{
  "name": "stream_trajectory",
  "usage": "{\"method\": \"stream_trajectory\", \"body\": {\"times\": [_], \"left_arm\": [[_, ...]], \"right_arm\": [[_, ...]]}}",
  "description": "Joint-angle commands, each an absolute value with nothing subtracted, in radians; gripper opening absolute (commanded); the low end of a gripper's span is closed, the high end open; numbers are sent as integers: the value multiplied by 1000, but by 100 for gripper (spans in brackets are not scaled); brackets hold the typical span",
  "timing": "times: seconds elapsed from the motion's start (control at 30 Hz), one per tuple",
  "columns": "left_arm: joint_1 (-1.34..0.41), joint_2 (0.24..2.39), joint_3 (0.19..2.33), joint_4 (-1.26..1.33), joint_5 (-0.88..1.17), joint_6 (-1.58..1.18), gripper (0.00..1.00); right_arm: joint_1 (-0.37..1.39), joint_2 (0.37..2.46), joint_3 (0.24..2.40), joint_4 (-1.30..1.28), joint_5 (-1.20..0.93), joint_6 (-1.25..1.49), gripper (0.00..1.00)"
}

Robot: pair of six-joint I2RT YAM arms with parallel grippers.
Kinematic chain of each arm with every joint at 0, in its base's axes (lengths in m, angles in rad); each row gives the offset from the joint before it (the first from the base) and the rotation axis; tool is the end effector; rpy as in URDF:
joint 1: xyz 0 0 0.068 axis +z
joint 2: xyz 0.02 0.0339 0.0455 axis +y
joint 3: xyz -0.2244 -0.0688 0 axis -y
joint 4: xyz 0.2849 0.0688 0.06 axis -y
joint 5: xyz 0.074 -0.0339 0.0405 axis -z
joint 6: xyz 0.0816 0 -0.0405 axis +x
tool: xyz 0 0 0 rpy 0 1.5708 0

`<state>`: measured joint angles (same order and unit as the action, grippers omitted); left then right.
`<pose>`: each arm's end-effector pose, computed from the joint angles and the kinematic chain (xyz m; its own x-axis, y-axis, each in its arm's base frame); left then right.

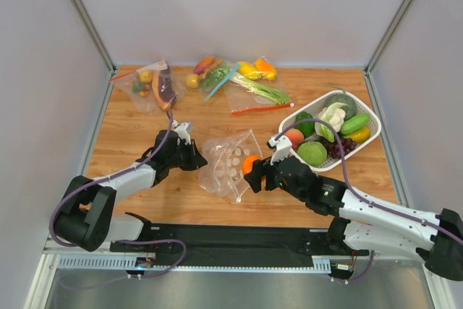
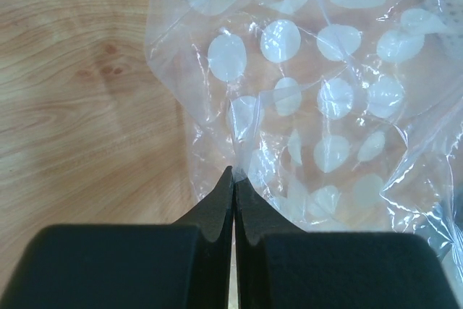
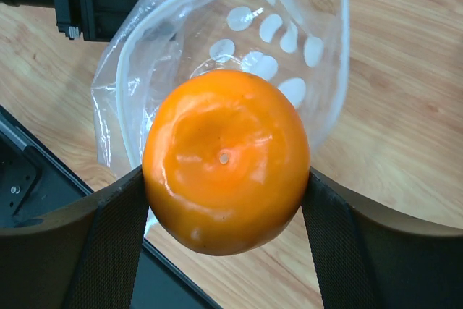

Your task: Open the zip-top bag and remove the fake food

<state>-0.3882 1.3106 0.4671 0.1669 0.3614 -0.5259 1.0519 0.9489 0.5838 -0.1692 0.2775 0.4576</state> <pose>0.2795 -0.1455 0.0633 -0.8071 -0.1773 -0.5632 0.2360 0.7775 -0.5829 0.1722 0.2564 0.1726 -0.5439 -0.0955 -0.8337 -0.5328 0.8069 0.2551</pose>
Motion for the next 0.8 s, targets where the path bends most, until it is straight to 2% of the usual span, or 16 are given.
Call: {"method": "stream_trajectory", "body": {"times": [0.0, 0.1, 0.23, 0.57, 0.77], "left_arm": [[-368, 1278, 496, 146, 351, -528, 0], [-364, 1259, 488, 140, 344, -528, 0], [-362, 1249, 488, 132, 342, -528, 0], [-360, 1212, 477, 110, 336, -520, 0], [-362, 1223, 476, 115, 342, -518, 0]], "right_arm": [[1055, 845, 590, -339, 345, 460, 44], [1048, 786, 623, -415, 441, 420, 46], [957, 770, 660, -451, 445, 359, 46], [494, 811, 692, -371, 201, 246, 46], [370, 911, 730, -315, 146, 201, 45]]}}
